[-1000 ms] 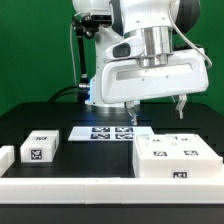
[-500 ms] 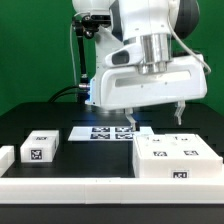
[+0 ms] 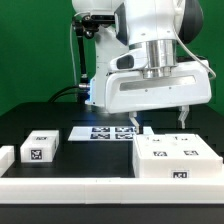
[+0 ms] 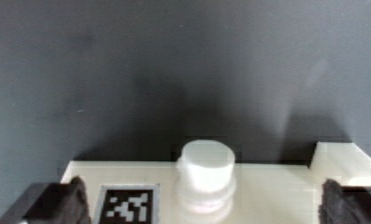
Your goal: Assemble cabinet
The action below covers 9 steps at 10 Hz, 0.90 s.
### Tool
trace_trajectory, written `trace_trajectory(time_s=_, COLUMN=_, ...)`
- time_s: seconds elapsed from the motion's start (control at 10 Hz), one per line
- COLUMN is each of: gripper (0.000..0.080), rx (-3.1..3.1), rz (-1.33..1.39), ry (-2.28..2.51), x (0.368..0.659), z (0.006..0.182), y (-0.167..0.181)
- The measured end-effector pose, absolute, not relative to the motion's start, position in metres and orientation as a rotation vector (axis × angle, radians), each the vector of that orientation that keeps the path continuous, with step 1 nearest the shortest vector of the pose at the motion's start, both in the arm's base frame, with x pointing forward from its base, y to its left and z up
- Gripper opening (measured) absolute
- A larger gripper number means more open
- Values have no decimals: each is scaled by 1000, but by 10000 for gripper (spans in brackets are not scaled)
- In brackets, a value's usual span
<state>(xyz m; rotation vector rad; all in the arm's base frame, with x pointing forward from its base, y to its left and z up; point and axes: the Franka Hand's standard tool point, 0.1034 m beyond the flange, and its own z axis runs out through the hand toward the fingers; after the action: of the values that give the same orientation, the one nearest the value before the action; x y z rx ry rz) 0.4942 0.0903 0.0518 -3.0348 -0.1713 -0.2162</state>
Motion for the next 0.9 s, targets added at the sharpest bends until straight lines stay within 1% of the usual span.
trace_trajectory(time_s=0.2, gripper=649, rx=-3019, rz=-295, ry=4, x=491, z=42, y=101)
trace_trajectory(time_s=0.3, gripper=649, rx=-3025, rz=-289, ry=1, x=489, z=37, y=102)
trace_trajectory(time_s=0.7, gripper=649, rx=-3045, rz=-294, ry=-59, x=496, z=31, y=83)
trace_trajectory(time_s=0.9, gripper=649, rx=-3046, rz=-293, ry=-73, x=502, z=25, y=80)
